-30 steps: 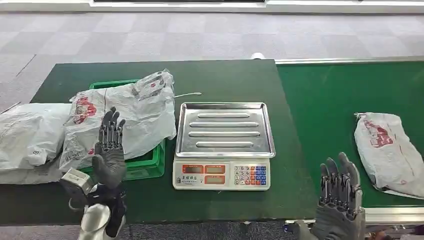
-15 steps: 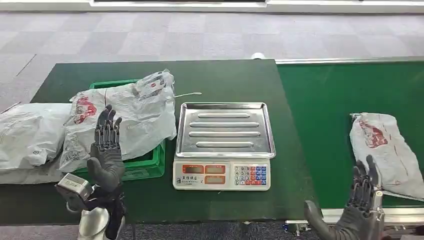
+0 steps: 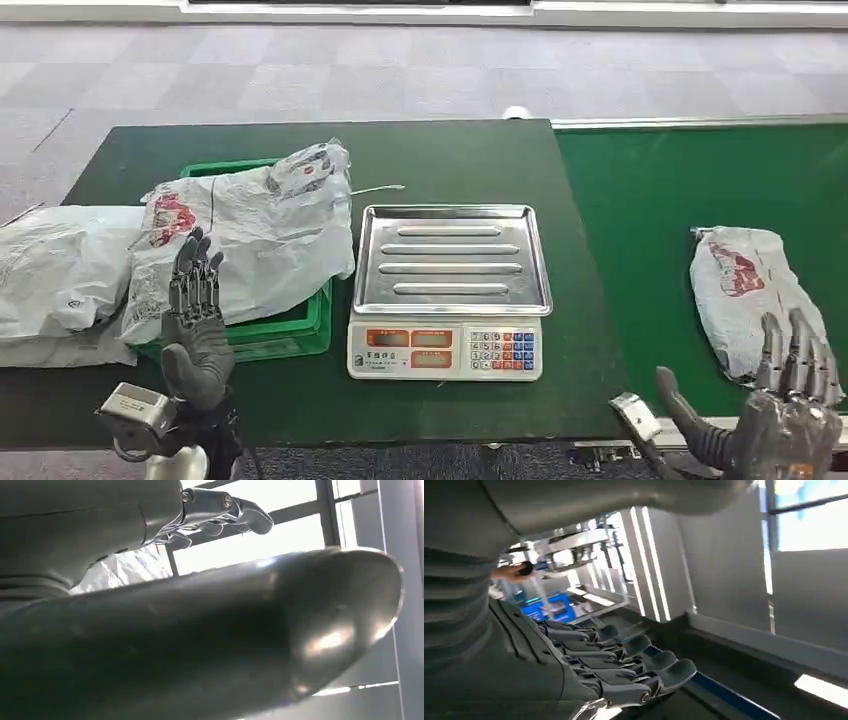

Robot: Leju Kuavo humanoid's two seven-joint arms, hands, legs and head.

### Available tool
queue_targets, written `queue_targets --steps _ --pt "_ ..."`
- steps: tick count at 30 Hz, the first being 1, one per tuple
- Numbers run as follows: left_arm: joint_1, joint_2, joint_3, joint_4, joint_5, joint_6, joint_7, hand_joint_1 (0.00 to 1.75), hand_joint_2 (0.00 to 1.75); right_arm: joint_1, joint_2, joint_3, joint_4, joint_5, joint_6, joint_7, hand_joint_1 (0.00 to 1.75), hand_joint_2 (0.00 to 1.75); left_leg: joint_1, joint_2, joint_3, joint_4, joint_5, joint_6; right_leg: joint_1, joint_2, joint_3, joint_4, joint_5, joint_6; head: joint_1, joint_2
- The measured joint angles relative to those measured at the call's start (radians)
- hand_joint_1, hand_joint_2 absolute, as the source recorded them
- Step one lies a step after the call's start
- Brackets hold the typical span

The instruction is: Moved the parcel from conveyor to table for the left to box.

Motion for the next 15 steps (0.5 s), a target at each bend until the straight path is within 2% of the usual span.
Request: queue_targets --steps 1,2,3,5,6,7,8,10,12,15 --pt "0.002 0.000 0.000 -0.002 -0.002 0.003 0.000 0.00 0.00 -0.009 -0.047 -0.003 0.024 -0.002 0.014 0.043 0.00 1.75 0.000 0.000 -0.001 0.000 0.000 0.000 0.000 0.000 0.000 0.000 0.000 0.000 0.000 0.000" --pt "0.005 0.001 0.000 -0.003 -0.003 0.006 -0.001 0.00 0.00 -0.026 -0.085 -0.004 0.040 -0.001 0.032 0.077 0.00 1.75 0.000 0.000 -0.009 0.000 -0.001 0.001 0.000 0.000 0.002 0.000 0.000 0.000 0.000 0.000" --pt "0.007 0.001 0.000 -0.003 -0.008 0.008 -0.004 0.00 0.00 -0.059 -0.144 0.014 0.069 0.001 0.073 0.154 0.00 1.75 -0.001 0.002 -0.009 0.000 -0.003 0.003 0.000 0.002 0.002 0.000 0.000 0.000 0.000 0.000" --pt "0.004 0.003 -0.002 0.002 -0.025 0.024 -0.006 0.00 0.00 -0.136 -0.296 0.121 0.150 0.005 0.156 0.437 0.00 1.75 -0.003 0.004 -0.008 0.000 -0.003 0.004 -0.003 0.003 0.001 0.000 0.001 0.003 -0.001 0.000" --pt "0.004 0.005 -0.003 0.003 -0.033 0.029 -0.007 0.00 0.00 -0.164 -0.361 0.206 0.180 0.004 0.172 0.646 0.00 1.75 -0.002 0.004 -0.007 0.000 -0.001 0.006 -0.002 0.003 0.002 -0.001 0.001 0.004 0.000 0.000" --pt "0.007 0.006 -0.003 0.003 -0.038 0.032 -0.007 0.00 0.00 -0.190 -0.407 0.287 0.204 0.004 0.177 0.798 0.00 1.75 -0.002 0.003 0.002 0.001 -0.001 0.006 -0.001 0.003 0.001 -0.001 0.001 0.004 0.000 0.000" --pt "0.008 0.007 -0.003 0.005 -0.039 0.036 -0.006 0.00 0.00 -0.212 -0.452 0.375 0.229 0.005 0.183 0.878 0.00 1.75 -0.002 0.002 0.002 0.002 0.001 0.005 -0.001 0.002 0.001 -0.001 0.003 0.004 0.000 0.000" --pt "0.008 0.009 -0.003 0.006 -0.039 0.037 -0.007 0.00 0.00 -0.225 -0.513 0.491 0.264 0.005 0.190 0.857 0.00 1.75 -0.002 -0.002 0.001 0.001 0.002 0.005 -0.001 -0.002 0.002 -0.001 0.003 0.004 0.000 0.000" --pt "0.009 0.010 -0.003 0.006 -0.039 0.038 -0.007 0.00 0.00 -0.238 -0.557 0.552 0.288 0.004 0.191 0.844 0.00 1.75 -0.001 -0.007 -0.001 0.001 0.003 0.003 -0.001 -0.006 0.001 0.000 0.002 0.003 0.000 0.000" --pt "0.009 0.011 -0.003 0.006 -0.039 0.038 -0.007 0.00 0.00 -0.259 -0.607 0.618 0.312 0.004 0.191 0.835 0.00 1.75 -0.001 -0.006 -0.001 0.001 0.002 0.003 -0.001 -0.005 0.000 0.000 0.001 0.003 0.000 0.000"
